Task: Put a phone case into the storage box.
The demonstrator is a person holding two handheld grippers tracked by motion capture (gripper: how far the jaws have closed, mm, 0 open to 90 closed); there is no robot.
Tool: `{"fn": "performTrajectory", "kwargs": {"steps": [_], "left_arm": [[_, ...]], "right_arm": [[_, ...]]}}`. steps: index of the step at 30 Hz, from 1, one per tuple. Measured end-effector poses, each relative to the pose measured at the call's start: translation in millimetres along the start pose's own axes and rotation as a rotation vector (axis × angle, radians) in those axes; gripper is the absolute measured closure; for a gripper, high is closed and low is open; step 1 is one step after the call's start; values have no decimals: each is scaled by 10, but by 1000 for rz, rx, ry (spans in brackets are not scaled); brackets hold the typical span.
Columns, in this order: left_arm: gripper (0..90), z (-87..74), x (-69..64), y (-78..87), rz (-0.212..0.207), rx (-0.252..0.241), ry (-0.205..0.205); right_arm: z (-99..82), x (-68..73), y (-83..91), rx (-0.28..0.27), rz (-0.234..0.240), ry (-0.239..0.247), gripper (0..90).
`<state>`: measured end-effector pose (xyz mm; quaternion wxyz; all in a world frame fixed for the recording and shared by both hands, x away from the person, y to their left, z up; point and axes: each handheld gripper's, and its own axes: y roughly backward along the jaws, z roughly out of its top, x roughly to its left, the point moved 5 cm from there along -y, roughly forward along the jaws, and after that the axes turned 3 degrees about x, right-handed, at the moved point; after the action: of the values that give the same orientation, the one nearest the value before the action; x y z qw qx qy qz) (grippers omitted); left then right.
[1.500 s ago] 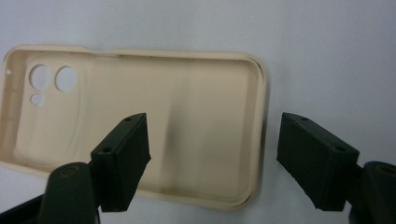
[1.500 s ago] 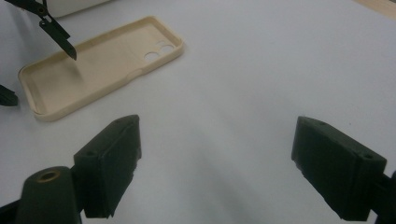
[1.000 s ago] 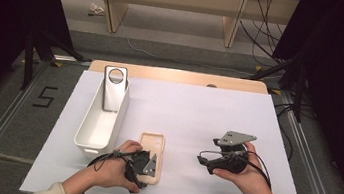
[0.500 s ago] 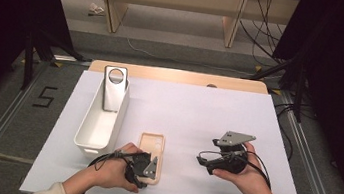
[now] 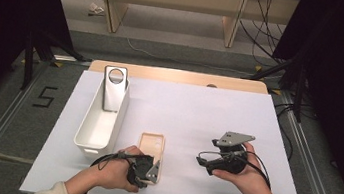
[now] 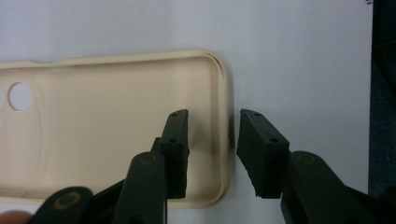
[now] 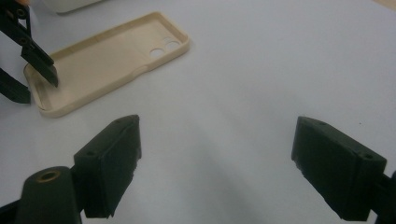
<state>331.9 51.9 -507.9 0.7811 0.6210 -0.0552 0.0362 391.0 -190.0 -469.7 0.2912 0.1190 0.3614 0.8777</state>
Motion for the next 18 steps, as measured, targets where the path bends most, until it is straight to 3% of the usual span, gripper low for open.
{"fn": "performTrajectory", "kwargs": {"steps": [18], "left_arm": [[718, 29, -36, 2, -12, 23, -35]], "right_arm": [[-12, 7, -11, 10, 9, -3, 168]]}}
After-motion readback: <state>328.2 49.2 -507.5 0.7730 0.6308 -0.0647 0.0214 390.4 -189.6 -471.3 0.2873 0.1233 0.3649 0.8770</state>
